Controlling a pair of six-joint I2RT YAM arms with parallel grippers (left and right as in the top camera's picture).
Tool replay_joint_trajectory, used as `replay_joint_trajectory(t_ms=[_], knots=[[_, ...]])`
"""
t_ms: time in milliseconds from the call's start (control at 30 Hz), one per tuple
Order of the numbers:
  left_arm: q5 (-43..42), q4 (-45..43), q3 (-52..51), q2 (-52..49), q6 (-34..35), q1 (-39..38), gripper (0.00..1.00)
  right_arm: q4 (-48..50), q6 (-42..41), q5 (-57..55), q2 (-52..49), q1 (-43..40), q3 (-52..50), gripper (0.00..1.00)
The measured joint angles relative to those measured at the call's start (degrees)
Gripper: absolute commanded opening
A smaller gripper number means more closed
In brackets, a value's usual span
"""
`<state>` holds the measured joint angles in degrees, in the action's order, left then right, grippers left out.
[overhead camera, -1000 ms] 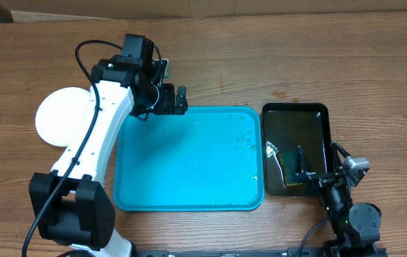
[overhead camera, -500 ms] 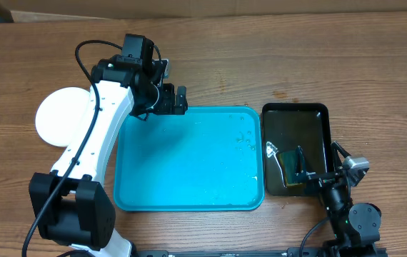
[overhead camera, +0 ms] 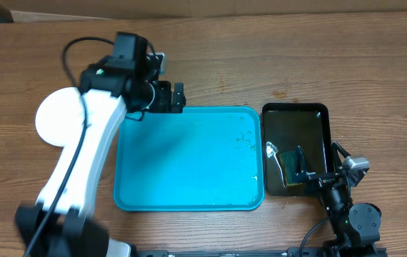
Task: Clean dirty plates on tray and stack at the side
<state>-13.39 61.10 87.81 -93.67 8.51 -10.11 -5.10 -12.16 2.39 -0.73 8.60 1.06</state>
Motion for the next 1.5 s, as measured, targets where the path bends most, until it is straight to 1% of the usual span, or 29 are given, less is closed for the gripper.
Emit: replay_joint_trajectory(t_ms=[267, 300, 467, 667, 867, 900, 933, 1033, 1200, 1300, 1333, 1367, 1433, 1500], knots=[[0.0, 0.0, 0.1, 22.1, 0.0, 0.0, 1.00, 0.0, 0.0, 0.0, 0.0, 0.0, 0.0, 1.00], [0.0, 0.0, 0.1, 26.2, 0.0, 0.0, 1.00, 0.0, 0.0, 0.0, 0.0, 0.0, 0.0, 1.00], [0.2, -0.4, -1.3, 36.6, 0.0, 0.0, 1.00, 0.0, 0.0, 0.0, 0.0, 0.0, 0.0, 1.00], [1.1, -0.9, -11.7, 50.8, 0.0, 3.5, 1.00, 0.0, 0.0, 0.0, 0.0, -0.2, 0.0, 1.00], [1.4, -4.2, -27.3, 64.0, 0.0, 9.1, 1.00, 0.0, 0.0, 0.0, 0.0, -0.3, 0.0, 1.00], [1.5, -6.7, -31.3, 66.9, 0.0, 10.1, 1.00, 0.0, 0.0, 0.0, 0.0, -0.3, 0.0, 1.00], [1.6, -7.7, -33.4, 68.5, 0.1, 10.7, 1.00, -0.1, 0.0, 0.0, 0.0, -0.3, 0.0, 1.00], [1.7, -15.3, -41.9, 75.5, 1.0, 12.6, 1.00, -0.1, 0.0, 0.0, 0.0, -0.3, 0.0, 1.00], [1.6, -39.9, -54.0, 84.4, 5.0, 13.5, 1.00, 0.0, 0.0, 0.0, 0.0, -0.3, 0.0, 1.00], [1.7, -56.7, -60.7, 88.3, 7.7, 13.5, 1.00, 0.0, 0.0, 0.0, 0.0, -0.3, 0.0, 1.00], [1.7, -59.6, -61.9, 89.1, 8.2, 13.5, 1.00, 0.0, 0.0, 0.0, 0.0, -0.3, 0.0, 1.00], [1.7, -64.4, -64.1, 90.3, 9.0, 13.5, 1.00, 0.0, 0.0, 0.0, 0.0, -0.3, 0.0, 1.00], [1.7, -70.0, -67.2, 91.8, 10.0, 13.5, 1.00, 0.0, 0.0, 0.0, 0.0, -0.3, 0.0, 1.00], [1.7, -73.3, -70.6, 92.8, 10.9, 13.5, 1.00, 0.0, 0.0, 0.0, 0.0, -0.3, 0.0, 1.00]])
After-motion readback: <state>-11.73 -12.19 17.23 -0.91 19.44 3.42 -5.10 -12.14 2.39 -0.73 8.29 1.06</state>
